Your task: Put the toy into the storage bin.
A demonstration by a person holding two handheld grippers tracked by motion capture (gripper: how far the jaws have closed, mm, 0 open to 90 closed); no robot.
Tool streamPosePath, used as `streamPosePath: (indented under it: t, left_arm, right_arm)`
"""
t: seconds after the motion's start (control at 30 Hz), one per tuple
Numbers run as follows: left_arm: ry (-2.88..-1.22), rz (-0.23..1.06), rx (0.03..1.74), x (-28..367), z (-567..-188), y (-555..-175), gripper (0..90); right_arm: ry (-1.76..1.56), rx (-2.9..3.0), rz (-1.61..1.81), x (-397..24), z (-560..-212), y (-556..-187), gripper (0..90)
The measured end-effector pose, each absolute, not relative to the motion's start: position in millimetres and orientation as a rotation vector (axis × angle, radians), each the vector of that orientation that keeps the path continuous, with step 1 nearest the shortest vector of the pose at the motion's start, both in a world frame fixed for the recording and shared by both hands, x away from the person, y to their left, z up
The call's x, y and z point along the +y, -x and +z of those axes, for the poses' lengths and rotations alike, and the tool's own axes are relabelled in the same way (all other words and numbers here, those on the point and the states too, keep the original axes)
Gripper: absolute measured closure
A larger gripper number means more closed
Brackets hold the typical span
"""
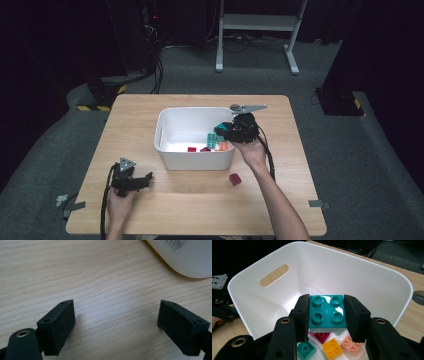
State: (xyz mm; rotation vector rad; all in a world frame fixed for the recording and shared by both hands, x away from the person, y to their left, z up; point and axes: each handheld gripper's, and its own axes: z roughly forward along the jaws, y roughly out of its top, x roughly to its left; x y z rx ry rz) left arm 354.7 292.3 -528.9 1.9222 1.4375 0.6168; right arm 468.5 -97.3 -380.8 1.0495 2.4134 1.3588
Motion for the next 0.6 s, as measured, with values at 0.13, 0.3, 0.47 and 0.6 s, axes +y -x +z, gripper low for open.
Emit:
streamPosePath:
  t: [0.13,0.3,0.47,0.6]
  left_arm:
    - [-1.922,0.617,1.437,292.3,-528.9,-354.7,14.7]
    - [-1.922,0.617,1.438,292.3,-528.9,-354.7,14.7]
    - [-1.921,0.616,1.438,292.1,-528.9,-354.7,14.6]
    - [-1.922,0.616,1.438,292.2,-529.0,-354.7,14.6]
  right_arm:
    - [-1.063,2.416,1.352,-94.5,-383.1,-471.5,58.1]
    - [-1.063,2.430,1.348,-91.3,-384.8,-474.3,55.0]
    - [-1.067,2.422,1.351,-89.8,-384.6,-475.4,50.2]
    - [-1.069,2.414,1.356,-91.8,-383.7,-474.4,48.9]
